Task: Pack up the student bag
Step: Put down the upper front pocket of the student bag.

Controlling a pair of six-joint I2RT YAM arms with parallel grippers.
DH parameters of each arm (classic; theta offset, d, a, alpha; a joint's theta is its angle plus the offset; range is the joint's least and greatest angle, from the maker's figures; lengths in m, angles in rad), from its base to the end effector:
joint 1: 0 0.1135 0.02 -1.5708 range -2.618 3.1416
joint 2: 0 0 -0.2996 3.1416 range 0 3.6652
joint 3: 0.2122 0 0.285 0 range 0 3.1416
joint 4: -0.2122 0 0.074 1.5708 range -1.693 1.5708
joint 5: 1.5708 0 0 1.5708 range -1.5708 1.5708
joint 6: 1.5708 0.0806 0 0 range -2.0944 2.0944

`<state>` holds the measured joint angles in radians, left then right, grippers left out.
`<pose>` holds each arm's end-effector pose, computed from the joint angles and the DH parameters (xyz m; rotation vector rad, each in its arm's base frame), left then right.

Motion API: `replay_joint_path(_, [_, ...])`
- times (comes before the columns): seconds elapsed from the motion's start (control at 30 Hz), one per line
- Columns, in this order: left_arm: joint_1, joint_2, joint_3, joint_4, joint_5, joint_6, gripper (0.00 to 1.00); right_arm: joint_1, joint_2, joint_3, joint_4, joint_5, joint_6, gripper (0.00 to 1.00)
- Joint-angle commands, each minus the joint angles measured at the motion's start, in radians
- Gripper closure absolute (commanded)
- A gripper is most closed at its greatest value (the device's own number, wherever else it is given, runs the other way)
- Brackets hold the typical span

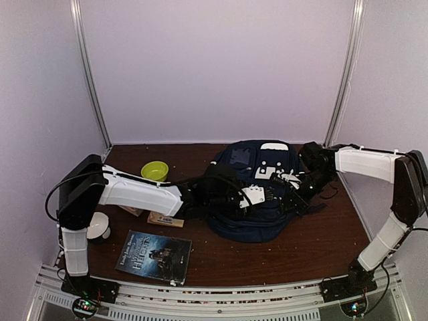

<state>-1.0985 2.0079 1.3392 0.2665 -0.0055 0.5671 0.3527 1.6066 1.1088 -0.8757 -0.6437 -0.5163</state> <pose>0.2483 -0.4851 0.1988 1.4689 1.3407 -0.3401 0.2942 0.1598 0.1968 -1.2446 2.4656 0.8950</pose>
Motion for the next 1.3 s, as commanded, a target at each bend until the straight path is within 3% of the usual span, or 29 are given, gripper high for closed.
replay_joint_path(0.0, [0.006, 0.055, 0.077, -0.075, 0.076, 0.012, 0.56, 0.002, -0.007, 0.031, -0.014, -0.044, 0.001, 0.97])
replay_joint_path(0.1, [-0.001, 0.086, 0.107, -0.096, 0.078, 0.011, 0.56, 0.002, -0.007, 0.03, -0.013, -0.043, 0.001, 0.98])
replay_joint_path(0.23, [-0.004, 0.125, 0.142, -0.121, 0.05, 0.022, 0.65, 0.002, -0.007, 0.023, -0.009, -0.043, 0.001, 0.97])
replay_joint_path(0.5, [-0.004, 0.137, 0.167, -0.147, 0.002, 0.016, 0.99, -0.004, 0.005, 0.022, -0.019, 0.002, -0.014, 0.97])
replay_joint_path(1.27, [-0.004, 0.1, 0.13, -0.129, 0.029, -0.012, 1.0, -0.129, 0.155, 0.148, 0.082, 0.18, 0.135, 0.97])
